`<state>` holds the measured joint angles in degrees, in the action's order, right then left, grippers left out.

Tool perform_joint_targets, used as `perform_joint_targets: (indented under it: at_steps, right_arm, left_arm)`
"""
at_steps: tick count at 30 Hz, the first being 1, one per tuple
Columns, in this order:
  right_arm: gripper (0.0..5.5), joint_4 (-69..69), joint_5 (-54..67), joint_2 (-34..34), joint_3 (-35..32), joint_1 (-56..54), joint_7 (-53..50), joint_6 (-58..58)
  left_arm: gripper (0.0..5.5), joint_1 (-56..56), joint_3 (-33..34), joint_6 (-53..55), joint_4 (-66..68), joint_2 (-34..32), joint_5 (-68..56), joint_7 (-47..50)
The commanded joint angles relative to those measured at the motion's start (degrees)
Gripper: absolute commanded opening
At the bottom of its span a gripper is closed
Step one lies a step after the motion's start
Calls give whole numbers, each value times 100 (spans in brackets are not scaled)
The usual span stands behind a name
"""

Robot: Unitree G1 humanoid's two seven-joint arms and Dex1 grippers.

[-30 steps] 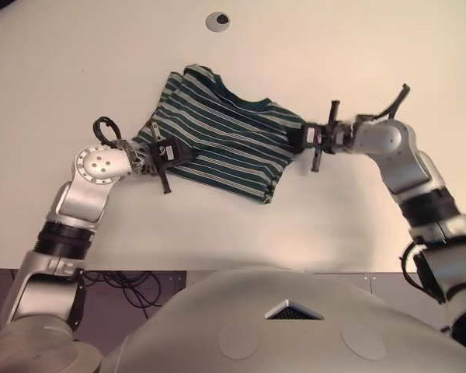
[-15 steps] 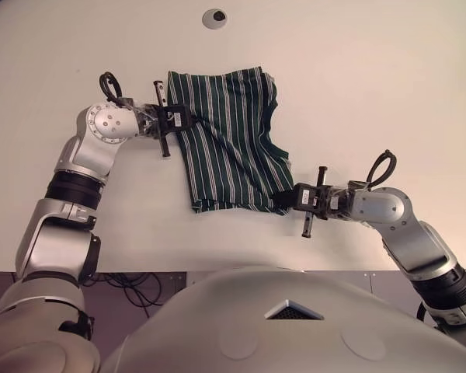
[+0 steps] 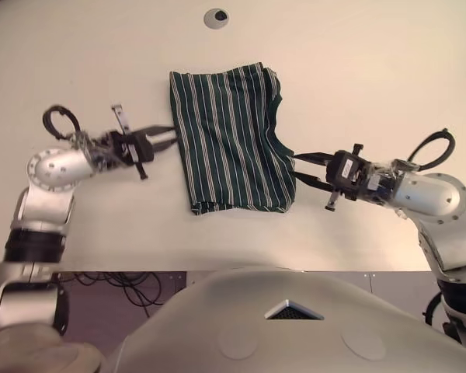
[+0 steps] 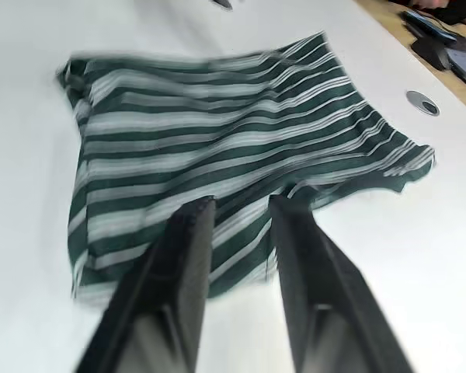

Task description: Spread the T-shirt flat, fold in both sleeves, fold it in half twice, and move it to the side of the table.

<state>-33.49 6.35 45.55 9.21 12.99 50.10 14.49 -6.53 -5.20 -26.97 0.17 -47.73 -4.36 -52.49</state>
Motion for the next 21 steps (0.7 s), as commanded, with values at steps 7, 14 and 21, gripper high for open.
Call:
perform_joint_targets:
  at_steps: [7, 14, 21]
  right_arm:
    - [295, 493, -537, 330, 626, 527, 555, -985]
    - [295, 1120, -1398, -56, 1259, 172, 124, -1390]
    - [295, 1736, -2105, -332, 1601, -248, -406, -1694]
  left_arm:
    - [193, -1888, -66, 847, -1643, -733, 430, -363]
    - [193, -1568, -520, 657, -1381, -539, 1213, -128]
    - [193, -1201, -829, 385, -1225, -392, 1727, 170]
